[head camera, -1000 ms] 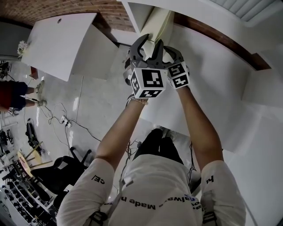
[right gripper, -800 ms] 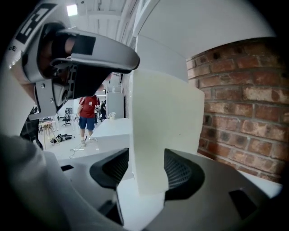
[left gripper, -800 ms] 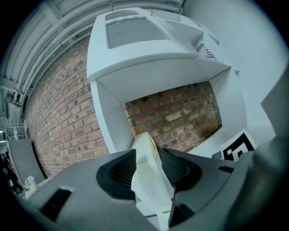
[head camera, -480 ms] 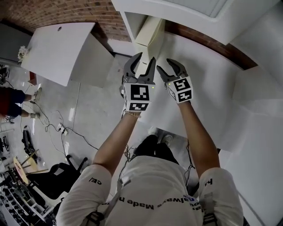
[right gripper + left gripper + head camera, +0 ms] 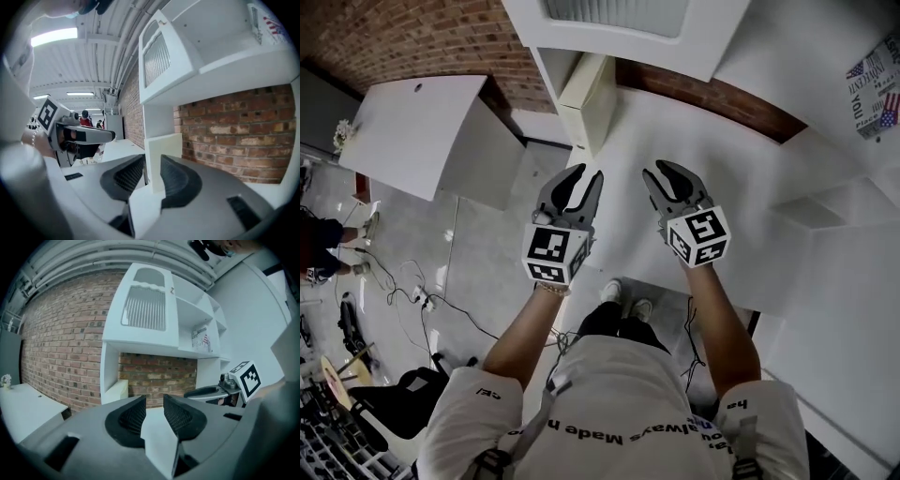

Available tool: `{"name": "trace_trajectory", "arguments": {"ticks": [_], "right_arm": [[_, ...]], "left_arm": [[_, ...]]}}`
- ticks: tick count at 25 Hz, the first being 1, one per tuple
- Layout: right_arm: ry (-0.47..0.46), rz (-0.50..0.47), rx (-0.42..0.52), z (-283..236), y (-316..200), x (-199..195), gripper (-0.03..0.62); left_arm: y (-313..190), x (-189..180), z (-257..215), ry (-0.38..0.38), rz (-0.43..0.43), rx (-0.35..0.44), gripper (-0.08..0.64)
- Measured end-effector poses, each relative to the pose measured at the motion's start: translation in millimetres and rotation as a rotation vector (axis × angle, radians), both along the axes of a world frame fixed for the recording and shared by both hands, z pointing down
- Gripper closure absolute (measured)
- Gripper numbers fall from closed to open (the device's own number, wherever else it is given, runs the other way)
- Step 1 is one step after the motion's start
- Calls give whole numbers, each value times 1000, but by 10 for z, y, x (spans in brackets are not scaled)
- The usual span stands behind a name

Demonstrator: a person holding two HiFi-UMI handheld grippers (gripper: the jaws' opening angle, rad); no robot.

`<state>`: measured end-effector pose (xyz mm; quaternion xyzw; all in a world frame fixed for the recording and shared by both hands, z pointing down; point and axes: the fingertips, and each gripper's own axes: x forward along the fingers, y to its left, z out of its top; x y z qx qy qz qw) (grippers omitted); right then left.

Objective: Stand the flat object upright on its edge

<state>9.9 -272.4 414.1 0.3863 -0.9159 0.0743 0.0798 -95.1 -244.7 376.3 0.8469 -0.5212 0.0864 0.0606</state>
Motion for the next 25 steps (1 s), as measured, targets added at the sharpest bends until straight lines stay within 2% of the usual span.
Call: {"name": "trace_trajectory", "arguments": {"ticks": [11, 19, 25], "right_arm": [[-37, 104, 20, -944, 921, 827, 517], [-51, 106, 101, -1571, 1481, 1039, 523], [-54, 115, 128, -1838, 1741, 1196, 528]], "left_arm": [[859, 507, -488, 103, 118, -12, 482], [1217, 868, -947, 149, 209, 36, 492], [1374, 1093, -1232, 163, 281, 70, 492]]}}
